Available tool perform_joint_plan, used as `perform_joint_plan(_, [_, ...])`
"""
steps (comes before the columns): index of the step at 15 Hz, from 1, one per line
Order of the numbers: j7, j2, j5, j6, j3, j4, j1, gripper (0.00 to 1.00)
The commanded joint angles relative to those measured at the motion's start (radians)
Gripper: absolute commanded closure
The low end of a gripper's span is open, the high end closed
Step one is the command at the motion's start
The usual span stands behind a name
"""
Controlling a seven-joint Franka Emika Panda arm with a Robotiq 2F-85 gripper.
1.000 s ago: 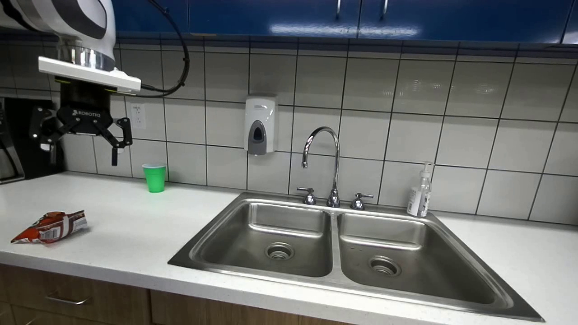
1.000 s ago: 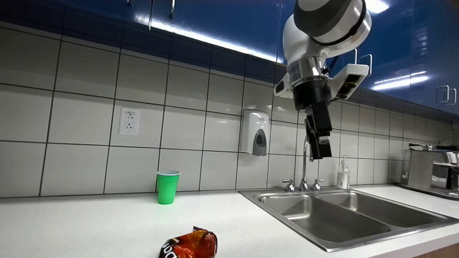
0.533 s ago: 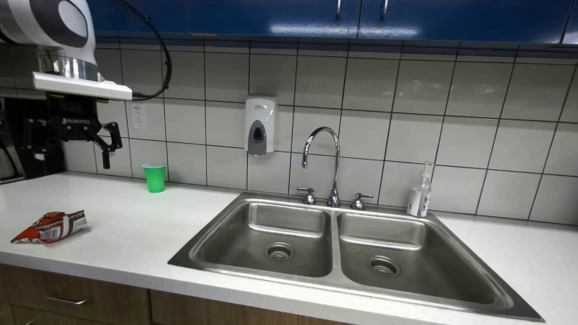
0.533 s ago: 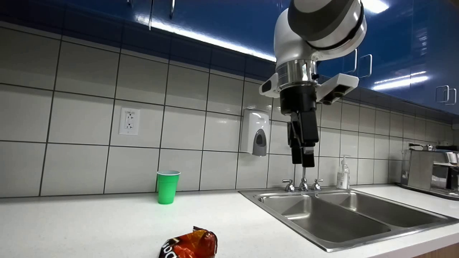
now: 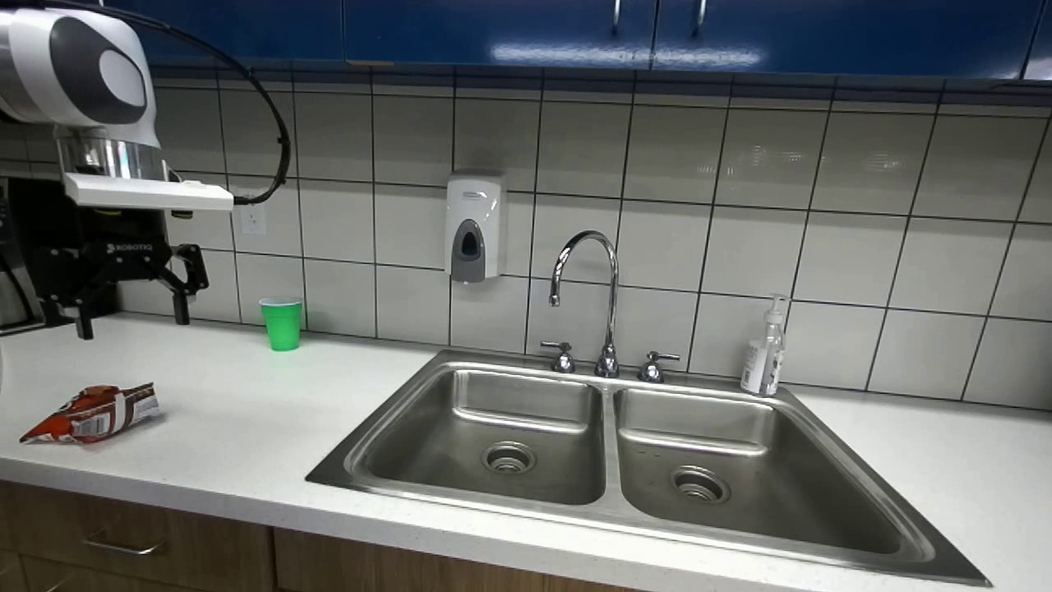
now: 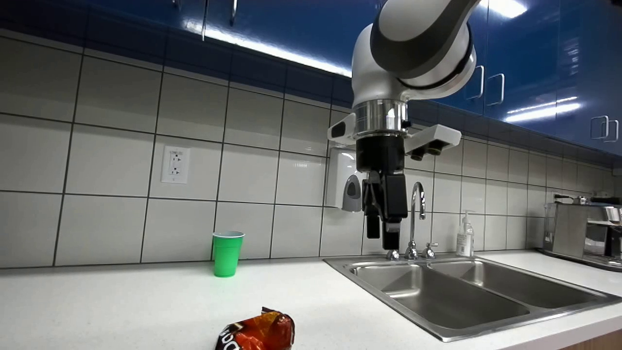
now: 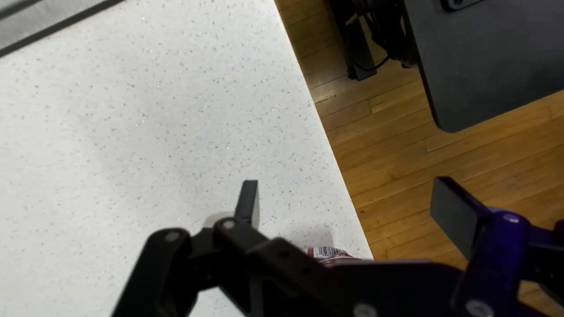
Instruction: Pick up the red packet of doritos and put it in the sink
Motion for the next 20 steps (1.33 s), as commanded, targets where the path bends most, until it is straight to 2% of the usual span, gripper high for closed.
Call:
perform_joint_plan(1, [-0.050,0.067,-0.021,0.052,0.025,0.029,-0.002,0.00])
perform_joint_plan(10, [-0.091,0.194,-0.061,0.119,0.081,0.099,-0.007,0.00])
perform_joint_plan(20, [-0.106,0.265,-0.066,0.126,0.155,0.142,0.010,0.00])
